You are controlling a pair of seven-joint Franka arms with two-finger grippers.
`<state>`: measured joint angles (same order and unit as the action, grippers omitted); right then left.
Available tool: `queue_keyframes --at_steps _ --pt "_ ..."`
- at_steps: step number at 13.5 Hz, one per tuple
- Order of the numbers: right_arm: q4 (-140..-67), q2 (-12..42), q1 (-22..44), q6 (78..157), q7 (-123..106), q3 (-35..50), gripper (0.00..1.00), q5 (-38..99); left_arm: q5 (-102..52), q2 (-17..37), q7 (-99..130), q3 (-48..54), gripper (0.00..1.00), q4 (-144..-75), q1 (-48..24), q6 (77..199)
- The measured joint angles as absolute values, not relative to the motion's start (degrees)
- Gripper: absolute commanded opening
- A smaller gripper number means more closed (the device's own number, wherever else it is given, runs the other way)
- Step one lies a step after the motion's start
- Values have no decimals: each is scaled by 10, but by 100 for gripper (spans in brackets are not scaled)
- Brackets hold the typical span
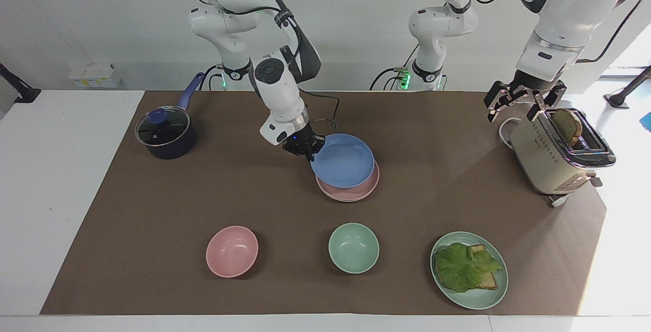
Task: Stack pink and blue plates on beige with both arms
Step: 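Carry the blue plate with the right gripper onto the pink plate, then release the blue plate and lift the right gripper away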
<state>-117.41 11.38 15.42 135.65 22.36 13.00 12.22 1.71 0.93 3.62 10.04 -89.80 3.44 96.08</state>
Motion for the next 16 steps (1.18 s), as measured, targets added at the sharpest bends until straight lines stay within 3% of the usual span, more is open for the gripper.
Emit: queue_keyframes --at_steps 6,8,9,12,16 --pt "-1174 136 162 1387 224 129 0 122 17 9 36 100 100 -898 34 961" --pt "-1174 137 162 1401 224 129 22 122 17 9 36 100 100 -898 34 961" --pt "-1174 137 162 1405 224 129 29 122 17 9 36 100 100 -898 34 961" --pt "-1171 137 162 1408 224 129 65 122 17 9 36 100 100 -898 34 961" --pt "-1153 132 160 1409 224 127 100 122 17 9 36 100 100 -898 34 961"
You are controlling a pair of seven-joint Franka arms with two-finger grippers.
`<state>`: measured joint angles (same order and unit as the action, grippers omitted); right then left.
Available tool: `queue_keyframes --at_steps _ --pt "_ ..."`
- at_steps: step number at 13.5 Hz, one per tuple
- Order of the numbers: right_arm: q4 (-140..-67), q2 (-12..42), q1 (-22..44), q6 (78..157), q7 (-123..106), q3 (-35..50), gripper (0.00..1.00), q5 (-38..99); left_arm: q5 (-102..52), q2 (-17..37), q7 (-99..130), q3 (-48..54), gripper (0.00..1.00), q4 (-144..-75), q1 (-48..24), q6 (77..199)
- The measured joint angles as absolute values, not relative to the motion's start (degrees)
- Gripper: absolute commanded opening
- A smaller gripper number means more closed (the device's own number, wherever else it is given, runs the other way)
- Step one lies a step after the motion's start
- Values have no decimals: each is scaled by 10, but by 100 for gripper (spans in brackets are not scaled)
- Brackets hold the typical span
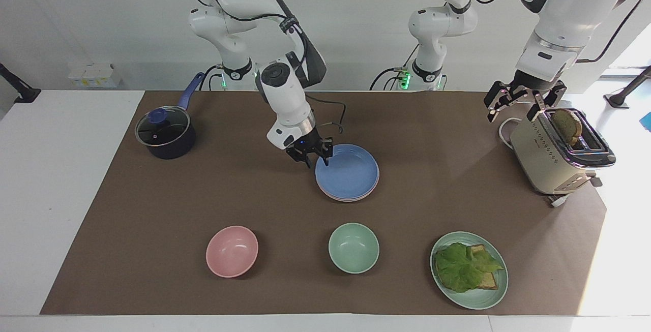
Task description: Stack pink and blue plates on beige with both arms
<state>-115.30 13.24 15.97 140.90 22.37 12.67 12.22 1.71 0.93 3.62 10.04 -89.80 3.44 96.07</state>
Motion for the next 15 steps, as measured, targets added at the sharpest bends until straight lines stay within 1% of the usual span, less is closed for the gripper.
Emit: queue_keyframes --at_steps 2,4,6,9,11,13,15 --pt "-1149 118 138 1409 224 123 100 122 17 9 36 100 100 -898 34 961" --pt "-1148 92 97 1405 206 122 100 121 17 9 36 100 100 -898 34 961" --pt "-1148 57 48 1380 173 121 100 121 17 9 36 100 100 -898 34 961" --pt "-1142 3 -15 1299 152 116 100 120 17 9 36 100 100 -898 34 961" --pt "-1123 -24 -55 1231 135 114 100 92 17 9 36 100 100 -898 34 961" --pt "-1078 -33 -88 1156 118 114 100 39 17 9 36 100 100 -898 34 961" --pt "-1038 -33 -97 1107 115 113 100 10 17 9 36 100 100 -898 34 961"
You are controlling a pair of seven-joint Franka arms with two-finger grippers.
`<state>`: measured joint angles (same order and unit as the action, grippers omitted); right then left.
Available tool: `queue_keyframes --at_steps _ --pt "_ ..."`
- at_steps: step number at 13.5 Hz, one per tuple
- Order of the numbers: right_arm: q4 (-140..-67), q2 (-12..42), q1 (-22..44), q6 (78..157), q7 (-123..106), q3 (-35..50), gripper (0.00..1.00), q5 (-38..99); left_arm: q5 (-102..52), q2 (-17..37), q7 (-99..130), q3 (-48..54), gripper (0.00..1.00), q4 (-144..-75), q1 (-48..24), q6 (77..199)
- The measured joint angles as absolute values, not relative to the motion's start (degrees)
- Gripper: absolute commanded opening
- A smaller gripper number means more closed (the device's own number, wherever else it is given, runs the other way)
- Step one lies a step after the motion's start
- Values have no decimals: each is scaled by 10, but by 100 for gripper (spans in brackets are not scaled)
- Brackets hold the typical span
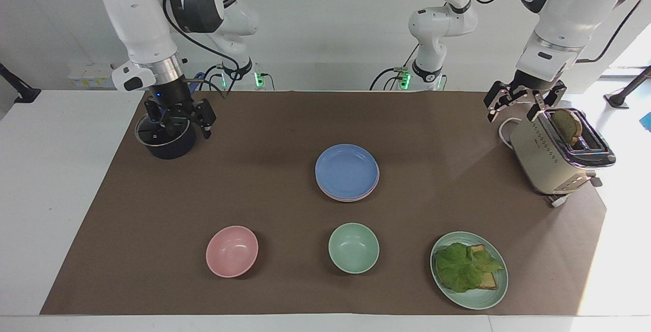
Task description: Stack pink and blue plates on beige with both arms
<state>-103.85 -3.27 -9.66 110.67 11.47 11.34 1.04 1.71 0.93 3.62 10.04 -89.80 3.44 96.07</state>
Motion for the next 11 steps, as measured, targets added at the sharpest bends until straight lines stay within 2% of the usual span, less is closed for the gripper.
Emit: queue_keyframes --at_steps 3,9,11 --pt "-997 -32 -97 1038 115 113 100 -1 17 9 36 100 100 -898 34 961" --pt "-973 -28 -96 1003 115 113 100 -3 17 9 36 100 100 -898 34 961" --pt "-944 -22 -96 968 115 113 100 -14 17 9 36 100 100 -898 34 961"
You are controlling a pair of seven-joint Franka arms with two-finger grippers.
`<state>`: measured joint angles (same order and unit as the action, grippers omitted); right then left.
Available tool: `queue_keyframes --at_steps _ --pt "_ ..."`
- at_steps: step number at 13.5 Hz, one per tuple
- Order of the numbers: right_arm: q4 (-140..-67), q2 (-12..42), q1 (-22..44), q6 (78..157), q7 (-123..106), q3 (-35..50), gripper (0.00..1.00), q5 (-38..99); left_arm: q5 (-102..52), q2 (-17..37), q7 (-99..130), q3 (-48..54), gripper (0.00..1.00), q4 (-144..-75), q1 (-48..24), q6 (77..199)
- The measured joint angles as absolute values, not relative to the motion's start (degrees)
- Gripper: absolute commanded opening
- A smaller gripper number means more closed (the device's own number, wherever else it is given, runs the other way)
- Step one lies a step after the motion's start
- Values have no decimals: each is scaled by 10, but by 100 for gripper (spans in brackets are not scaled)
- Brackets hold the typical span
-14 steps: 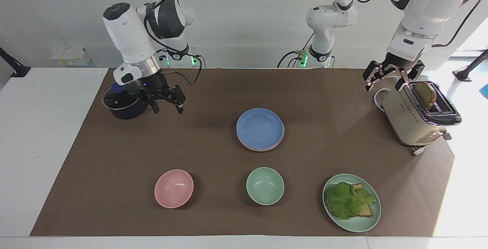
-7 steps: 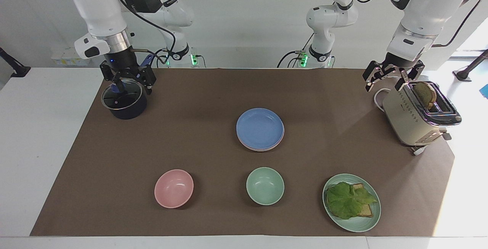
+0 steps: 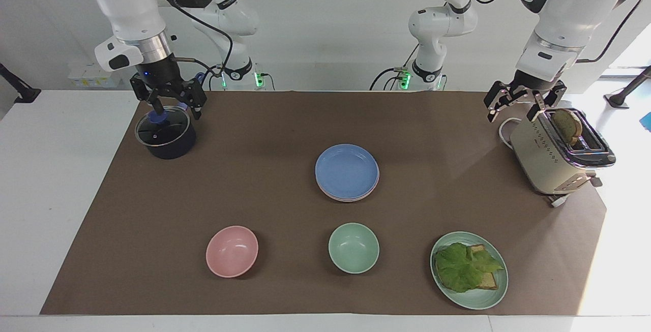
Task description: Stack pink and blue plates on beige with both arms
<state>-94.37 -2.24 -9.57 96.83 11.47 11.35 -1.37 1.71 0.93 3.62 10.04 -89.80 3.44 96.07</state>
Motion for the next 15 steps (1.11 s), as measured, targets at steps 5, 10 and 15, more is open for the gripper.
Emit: queue_keyframes --at_steps 5,10,15 --pt "-906 -11 -50 900 114 86 100 -34 17 9 36 100 100 -898 34 961" --pt "-893 -11 33 873 114 -9 100 -21 17 9 36 100 100 -898 34 961" --pt "-893 -11 27 871 114 -13 100 -8 17 9 36 100 100 -898 34 961"
